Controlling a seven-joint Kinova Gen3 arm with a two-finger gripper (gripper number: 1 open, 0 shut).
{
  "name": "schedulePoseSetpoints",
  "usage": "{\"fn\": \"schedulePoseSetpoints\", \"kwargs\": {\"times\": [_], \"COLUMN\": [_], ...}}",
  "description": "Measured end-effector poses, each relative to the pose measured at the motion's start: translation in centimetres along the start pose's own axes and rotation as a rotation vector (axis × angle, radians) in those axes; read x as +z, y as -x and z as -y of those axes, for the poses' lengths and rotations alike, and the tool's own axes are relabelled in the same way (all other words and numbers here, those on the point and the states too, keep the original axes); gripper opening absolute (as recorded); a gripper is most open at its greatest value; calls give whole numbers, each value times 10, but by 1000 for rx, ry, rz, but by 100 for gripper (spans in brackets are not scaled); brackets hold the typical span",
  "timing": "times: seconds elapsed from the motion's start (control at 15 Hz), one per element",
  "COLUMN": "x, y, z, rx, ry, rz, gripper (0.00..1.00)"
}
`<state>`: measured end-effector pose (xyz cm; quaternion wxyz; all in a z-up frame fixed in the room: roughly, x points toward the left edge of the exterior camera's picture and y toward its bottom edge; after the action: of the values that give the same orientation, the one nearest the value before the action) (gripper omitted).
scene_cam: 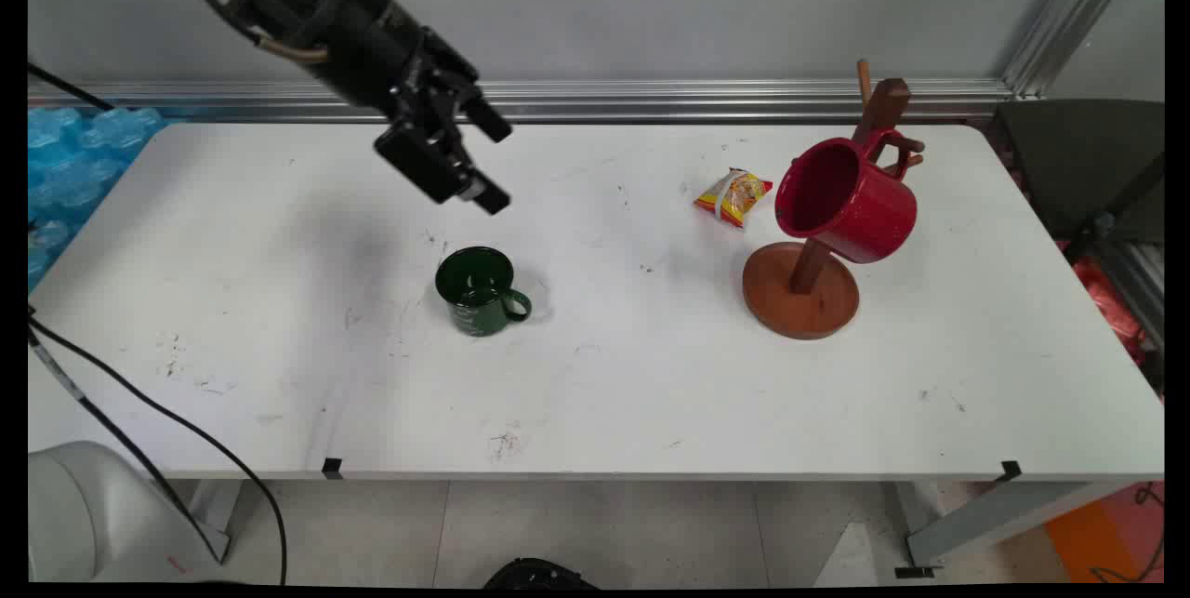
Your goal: Pick up the red mug from the rack
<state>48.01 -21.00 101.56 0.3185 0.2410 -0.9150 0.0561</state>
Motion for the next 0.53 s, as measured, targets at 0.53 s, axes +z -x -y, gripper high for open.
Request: {"fn": "schedulePoseSetpoints", "kwargs": {"times": [0.53], "x": [42], "y": [-68], "z": [-8], "rx": [-43], "ry": [21], "rz": [-162], "gripper": [100]}}
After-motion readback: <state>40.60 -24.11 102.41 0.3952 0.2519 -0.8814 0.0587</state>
